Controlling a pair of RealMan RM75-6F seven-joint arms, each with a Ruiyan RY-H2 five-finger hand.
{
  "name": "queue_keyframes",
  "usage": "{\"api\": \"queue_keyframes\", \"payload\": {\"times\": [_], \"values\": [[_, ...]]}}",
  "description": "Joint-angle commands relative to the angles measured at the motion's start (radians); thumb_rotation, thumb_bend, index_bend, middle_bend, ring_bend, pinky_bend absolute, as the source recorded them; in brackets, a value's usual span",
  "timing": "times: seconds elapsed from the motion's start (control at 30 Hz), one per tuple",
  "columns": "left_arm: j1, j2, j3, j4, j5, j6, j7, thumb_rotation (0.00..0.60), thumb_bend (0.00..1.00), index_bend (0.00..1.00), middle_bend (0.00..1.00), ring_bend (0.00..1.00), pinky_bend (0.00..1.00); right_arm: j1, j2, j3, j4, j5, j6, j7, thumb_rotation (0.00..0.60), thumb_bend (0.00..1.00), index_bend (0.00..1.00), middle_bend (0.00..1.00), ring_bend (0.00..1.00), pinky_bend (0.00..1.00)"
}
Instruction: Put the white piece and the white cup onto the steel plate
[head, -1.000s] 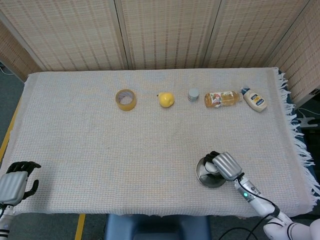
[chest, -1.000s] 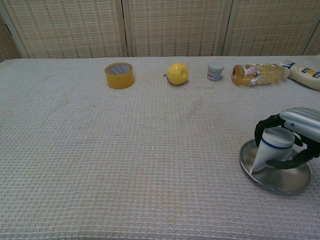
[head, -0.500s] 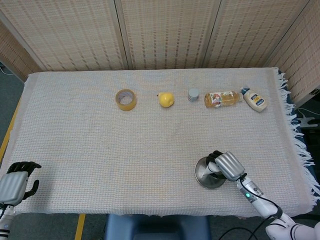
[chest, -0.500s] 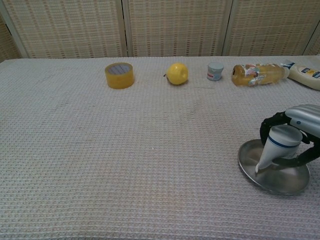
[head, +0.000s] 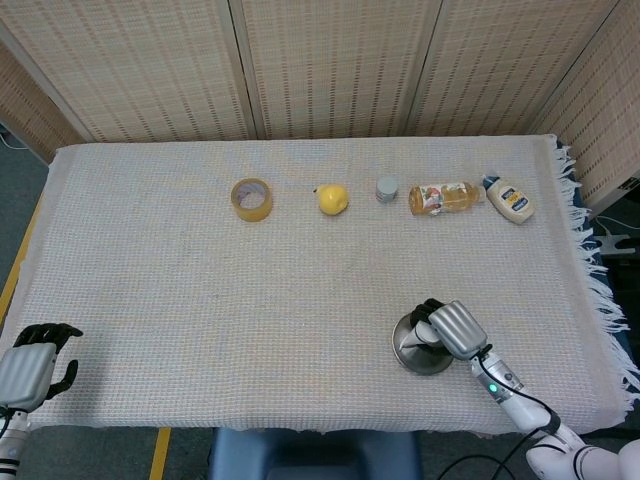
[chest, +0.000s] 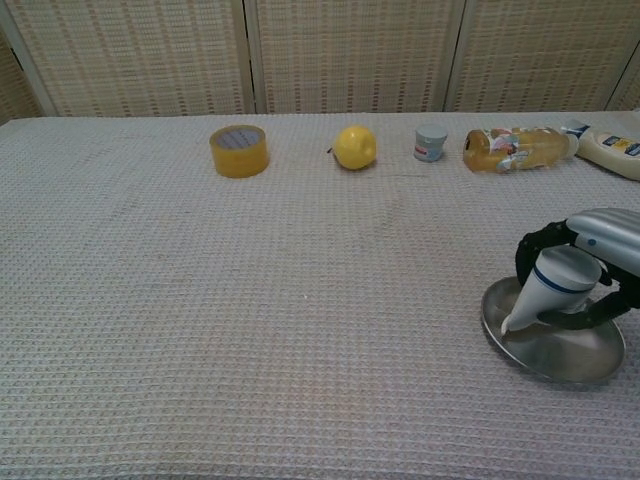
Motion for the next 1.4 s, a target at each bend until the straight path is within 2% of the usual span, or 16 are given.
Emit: {"api": "queue_keyframes", "payload": {"times": [0.03,0.23,0.53,0.73,0.9,1.0,1.4], "values": [[0.0,0.0,0.0,0.0,-0.001,0.0,0.0,0.6,0.46,0.29,0.23,0.15,0.15,0.001,0.02,-0.017,-0.032,-0.013,-0.006,0.019,0.6,0.23,0.57,0.46,0.37,0.75],[0.0,0.0,0.001,-0.002,0.0,-0.001,0.001,0.6,0.46,0.29,0.23,0.15,0.15,0.002,0.033,-0.016,-0.052,-0.009,-0.013,-0.007,0.6,0.23,0.57,0.46,0.37,0.75],[-0.002,0.0,0.002,-0.003,-0.005,-0.005,0.008,0.6,0.46,0.29,0.23,0.15,0.15,-0.003,0.003,0.019,0.02,0.017,0.005,-0.028,0.6,0.23,0.57,0.46,0.37,0.75],[-0.002,0.0,0.003,-0.006,-0.007,-0.006,0.013,0.6,0.46,0.29,0.23,0.15,0.15,-0.001,0.0,0.004,0.018,0.01,-0.012,0.011,0.6,0.23,0.57,0.46,0.37,0.75],[-0.002,0.001,0.002,-0.006,-0.01,-0.006,0.011,0.6,0.46,0.29,0.23,0.15,0.15,0.011,0.033,-0.031,-0.039,-0.017,-0.031,0.101,0.6,0.23,0.57,0.46,0.37,0.75],[-0.002,0.002,0.002,-0.007,-0.009,-0.005,0.01,0.6,0.46,0.29,0.23,0.15,0.15,0.01,0.041,-0.038,-0.043,-0.034,-0.017,0.084,0.6,0.23,0.57,0.46,0.37,0.75],[-0.003,0.004,0.002,-0.01,-0.012,-0.007,0.008,0.6,0.46,0.29,0.23,0.15,0.15,-0.02,0.037,0.038,0.006,0.006,0.086,-0.035,0.6,0.23,0.57,0.46,0.37,0.75]]}}
